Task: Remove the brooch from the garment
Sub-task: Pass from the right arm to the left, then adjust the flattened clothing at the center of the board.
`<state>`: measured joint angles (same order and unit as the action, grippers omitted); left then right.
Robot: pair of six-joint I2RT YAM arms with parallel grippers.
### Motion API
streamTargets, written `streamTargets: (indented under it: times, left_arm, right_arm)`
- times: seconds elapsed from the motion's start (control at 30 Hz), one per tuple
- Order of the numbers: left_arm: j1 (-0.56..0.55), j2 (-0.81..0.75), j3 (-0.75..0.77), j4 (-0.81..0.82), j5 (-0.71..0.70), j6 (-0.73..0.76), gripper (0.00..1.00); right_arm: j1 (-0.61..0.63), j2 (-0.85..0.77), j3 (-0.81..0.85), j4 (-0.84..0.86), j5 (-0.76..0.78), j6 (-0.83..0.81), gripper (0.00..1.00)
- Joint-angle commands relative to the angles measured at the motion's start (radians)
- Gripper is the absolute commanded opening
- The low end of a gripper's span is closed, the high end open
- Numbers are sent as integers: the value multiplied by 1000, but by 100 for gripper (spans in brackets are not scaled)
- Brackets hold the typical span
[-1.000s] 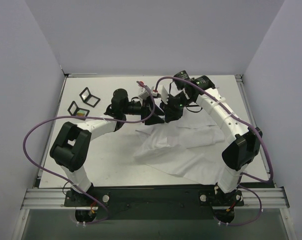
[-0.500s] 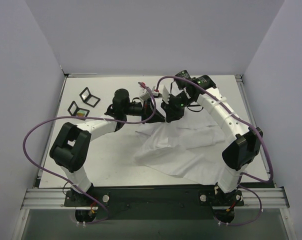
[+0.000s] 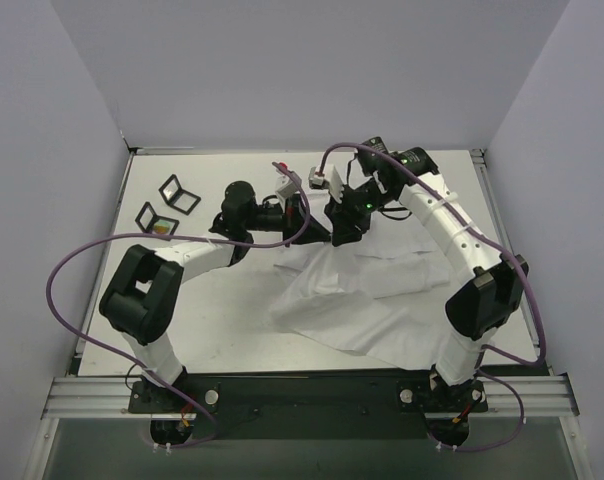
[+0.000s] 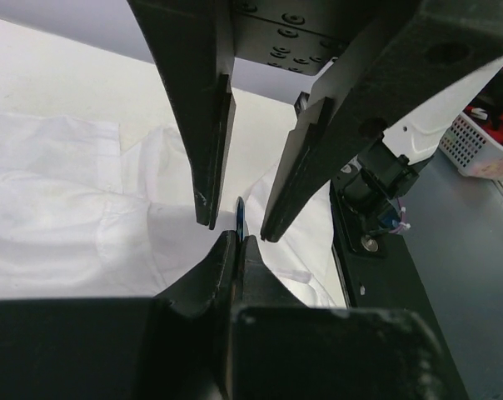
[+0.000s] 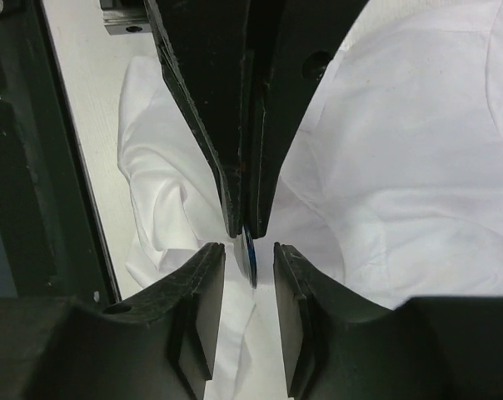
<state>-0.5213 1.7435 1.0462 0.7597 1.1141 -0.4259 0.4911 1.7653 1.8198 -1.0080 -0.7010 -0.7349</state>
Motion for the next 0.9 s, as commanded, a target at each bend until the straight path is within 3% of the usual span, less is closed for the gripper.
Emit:
streamTargets:
  times: [0.0, 0.07, 0.33, 0.53, 0.7, 0.87]
  left_arm:
    - [18, 20, -18, 321, 7, -250, 0]
    - [20, 39, -25, 425, 10, -315, 0]
    - [23, 54, -57, 584, -13, -451, 0]
    - [24, 62, -63, 665, -22, -510, 0]
    - [35, 54, -71, 662, -28, -510, 0]
    - [49, 50, -71, 675, -36, -517, 0]
  right_arm:
    - [-67, -35, -8, -30, -190, -21, 34]
    - [-94, -55, -23, -14, -268, -23, 35]
    - [-221, -128, -164, 158, -520, 20, 36]
    - [-226, -159, -272, 376, -515, 149, 38]
    - [-238, -185, -352, 370, -514, 40, 48]
    - [-230, -196, -390, 371, -479, 14, 50]
